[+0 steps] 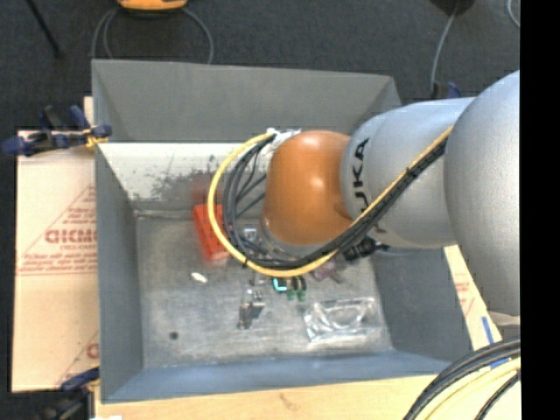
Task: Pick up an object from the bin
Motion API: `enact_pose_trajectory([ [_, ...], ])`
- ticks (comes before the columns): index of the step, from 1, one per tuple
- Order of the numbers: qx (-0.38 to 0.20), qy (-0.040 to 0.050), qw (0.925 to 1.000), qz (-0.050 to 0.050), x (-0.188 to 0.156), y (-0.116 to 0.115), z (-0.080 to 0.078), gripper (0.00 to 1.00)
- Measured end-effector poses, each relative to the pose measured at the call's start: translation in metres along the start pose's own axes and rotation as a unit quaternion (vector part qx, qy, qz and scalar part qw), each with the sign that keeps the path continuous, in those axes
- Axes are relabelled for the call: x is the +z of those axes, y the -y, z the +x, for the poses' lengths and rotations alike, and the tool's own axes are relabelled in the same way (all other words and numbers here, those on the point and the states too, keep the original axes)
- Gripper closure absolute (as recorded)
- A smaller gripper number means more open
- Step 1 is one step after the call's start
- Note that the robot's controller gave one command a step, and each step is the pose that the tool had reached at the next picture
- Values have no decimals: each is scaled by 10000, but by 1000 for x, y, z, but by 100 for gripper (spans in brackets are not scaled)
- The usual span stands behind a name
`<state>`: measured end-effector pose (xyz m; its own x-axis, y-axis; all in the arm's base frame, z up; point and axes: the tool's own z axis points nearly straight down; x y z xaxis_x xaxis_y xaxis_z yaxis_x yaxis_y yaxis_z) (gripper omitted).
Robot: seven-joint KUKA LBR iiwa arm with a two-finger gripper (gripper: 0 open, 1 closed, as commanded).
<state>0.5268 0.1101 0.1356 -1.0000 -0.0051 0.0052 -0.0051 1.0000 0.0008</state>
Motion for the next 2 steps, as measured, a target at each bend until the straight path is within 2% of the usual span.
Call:
enact_pose_trajectory([
  [1,384,91,9992,-4,47,7,-83,0],
  [2,2003,41,9797,-7,34,7,-117,0],
])
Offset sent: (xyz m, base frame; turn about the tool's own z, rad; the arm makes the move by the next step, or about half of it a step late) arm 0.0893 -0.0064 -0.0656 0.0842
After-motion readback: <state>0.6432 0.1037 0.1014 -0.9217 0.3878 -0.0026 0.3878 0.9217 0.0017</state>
